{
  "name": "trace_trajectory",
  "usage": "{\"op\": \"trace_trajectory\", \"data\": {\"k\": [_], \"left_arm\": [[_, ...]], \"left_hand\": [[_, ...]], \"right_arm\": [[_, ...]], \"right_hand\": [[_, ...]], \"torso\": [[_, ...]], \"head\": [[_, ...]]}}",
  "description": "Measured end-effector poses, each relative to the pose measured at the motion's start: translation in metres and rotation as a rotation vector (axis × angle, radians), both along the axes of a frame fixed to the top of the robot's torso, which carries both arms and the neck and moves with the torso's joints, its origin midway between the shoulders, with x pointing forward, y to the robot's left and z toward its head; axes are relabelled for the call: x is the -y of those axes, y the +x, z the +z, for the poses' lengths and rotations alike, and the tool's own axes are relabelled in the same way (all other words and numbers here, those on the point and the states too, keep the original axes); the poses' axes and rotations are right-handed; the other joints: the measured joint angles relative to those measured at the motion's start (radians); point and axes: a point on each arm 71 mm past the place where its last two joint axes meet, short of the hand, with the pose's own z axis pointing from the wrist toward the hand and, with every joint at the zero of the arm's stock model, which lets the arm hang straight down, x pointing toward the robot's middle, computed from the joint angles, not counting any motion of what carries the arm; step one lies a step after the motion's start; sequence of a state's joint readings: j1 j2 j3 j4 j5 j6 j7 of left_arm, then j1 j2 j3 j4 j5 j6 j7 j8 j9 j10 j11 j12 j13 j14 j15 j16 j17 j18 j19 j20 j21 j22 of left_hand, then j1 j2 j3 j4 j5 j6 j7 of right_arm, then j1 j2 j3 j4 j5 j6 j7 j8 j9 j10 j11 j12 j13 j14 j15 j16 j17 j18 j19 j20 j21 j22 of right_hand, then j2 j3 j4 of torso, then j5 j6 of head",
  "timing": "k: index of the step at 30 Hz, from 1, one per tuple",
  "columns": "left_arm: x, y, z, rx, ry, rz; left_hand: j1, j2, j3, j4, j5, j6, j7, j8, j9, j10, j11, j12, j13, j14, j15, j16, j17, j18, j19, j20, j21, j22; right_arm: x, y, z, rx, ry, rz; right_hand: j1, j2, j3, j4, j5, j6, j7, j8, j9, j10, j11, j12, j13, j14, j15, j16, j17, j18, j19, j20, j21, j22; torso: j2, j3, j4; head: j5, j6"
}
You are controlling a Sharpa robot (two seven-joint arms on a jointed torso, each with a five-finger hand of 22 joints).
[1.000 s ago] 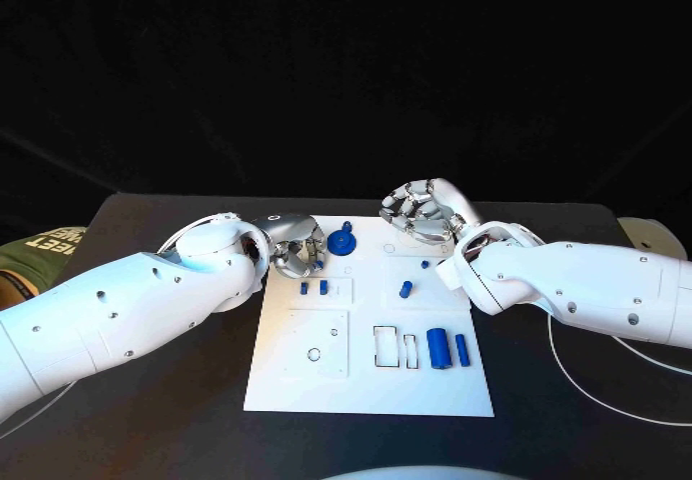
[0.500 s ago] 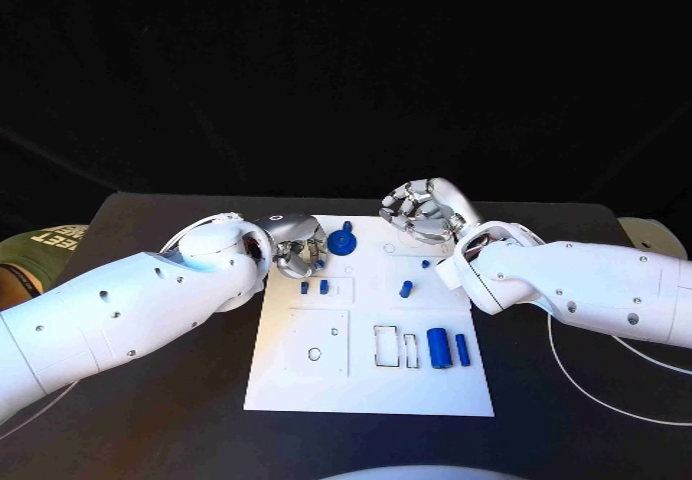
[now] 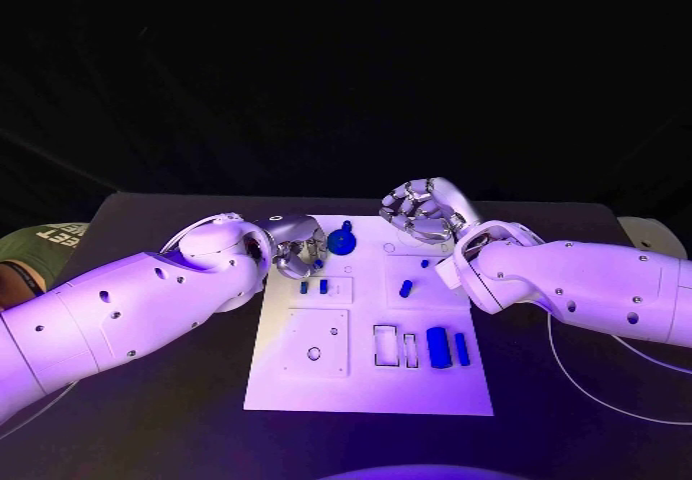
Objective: Assemble the parts on the task board
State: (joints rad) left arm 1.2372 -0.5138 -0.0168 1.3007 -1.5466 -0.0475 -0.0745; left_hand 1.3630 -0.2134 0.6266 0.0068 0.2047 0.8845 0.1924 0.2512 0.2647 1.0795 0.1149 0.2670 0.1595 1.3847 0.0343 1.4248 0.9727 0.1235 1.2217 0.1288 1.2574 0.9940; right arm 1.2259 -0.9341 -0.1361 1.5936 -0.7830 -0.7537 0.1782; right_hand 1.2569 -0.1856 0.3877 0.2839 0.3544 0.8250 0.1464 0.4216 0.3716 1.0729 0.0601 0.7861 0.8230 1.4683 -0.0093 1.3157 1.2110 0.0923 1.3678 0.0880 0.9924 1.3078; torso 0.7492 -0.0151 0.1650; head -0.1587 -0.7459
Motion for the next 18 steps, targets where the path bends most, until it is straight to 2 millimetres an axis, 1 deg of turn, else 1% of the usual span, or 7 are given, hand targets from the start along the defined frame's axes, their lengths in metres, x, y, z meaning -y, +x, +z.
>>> {"op": "trace_trajectory", "data": {"k": [8, 13, 18], "left_arm": [[-0.0016, 0.0006, -0.0004, -0.001, 0.004, 0.008], [-0.0020, 0.0007, -0.0005, -0.002, 0.005, 0.010], [-0.0024, 0.0009, -0.0005, -0.001, 0.005, 0.011]], "left_hand": [[0.000, 0.000, 0.003, 0.003, 0.000, 0.006, -0.001, 0.000, 0.000, 0.000, 0.000, -0.004, 0.000, 0.000, 0.000, 0.000, 0.000, 0.000, 0.000, 0.000, 0.000, 0.000], [0.000, 0.000, 0.005, 0.000, 0.000, 0.025, -0.006, 0.000, 0.001, 0.000, 0.000, -0.008, 0.000, 0.000, 0.000, 0.000, 0.003, 0.000, 0.000, 0.000, 0.000, -0.003], [0.000, 0.000, 0.005, 0.000, 0.000, 0.026, -0.007, 0.000, 0.002, -0.002, 0.002, -0.012, 0.000, 0.000, 0.000, 0.000, 0.002, 0.000, -0.003, 0.003, -0.005, -0.006]], "right_arm": [[0.0000, 0.0000, 0.0000, 0.000, 0.000, 0.000], [0.0002, 0.0000, 0.0000, 0.000, 0.000, 0.000], [0.0002, 0.0000, -0.0001, 0.000, 0.000, -0.001]], "right_hand": [[0.000, 0.000, 0.000, 0.000, 0.000, 0.000, 0.000, 0.000, 0.000, 0.000, 0.000, 0.000, 0.000, 0.000, 0.000, 0.000, 0.000, 0.000, 0.000, 0.000, 0.000, 0.000], [0.000, 0.000, 0.000, 0.000, 0.000, 0.000, 0.000, 0.000, 0.000, 0.000, 0.000, 0.000, -0.001, 0.000, 0.000, 0.000, 0.000, 0.000, 0.000, 0.000, 0.000, 0.000], [0.000, 0.000, 0.000, 0.000, 0.000, 0.000, 0.000, 0.000, 0.000, 0.000, 0.000, 0.000, -0.001, 0.000, 0.000, 0.000, 0.000, 0.000, 0.000, 0.000, 0.000, 0.000]], "torso": [[0.000, -0.0003, 0.0000], [0.000, -0.0006, 0.0002], [0.000, -0.0006, 0.0004]], "head": [[0.000, 0.001], [-0.001, 0.001], [-0.001, 0.001]]}}
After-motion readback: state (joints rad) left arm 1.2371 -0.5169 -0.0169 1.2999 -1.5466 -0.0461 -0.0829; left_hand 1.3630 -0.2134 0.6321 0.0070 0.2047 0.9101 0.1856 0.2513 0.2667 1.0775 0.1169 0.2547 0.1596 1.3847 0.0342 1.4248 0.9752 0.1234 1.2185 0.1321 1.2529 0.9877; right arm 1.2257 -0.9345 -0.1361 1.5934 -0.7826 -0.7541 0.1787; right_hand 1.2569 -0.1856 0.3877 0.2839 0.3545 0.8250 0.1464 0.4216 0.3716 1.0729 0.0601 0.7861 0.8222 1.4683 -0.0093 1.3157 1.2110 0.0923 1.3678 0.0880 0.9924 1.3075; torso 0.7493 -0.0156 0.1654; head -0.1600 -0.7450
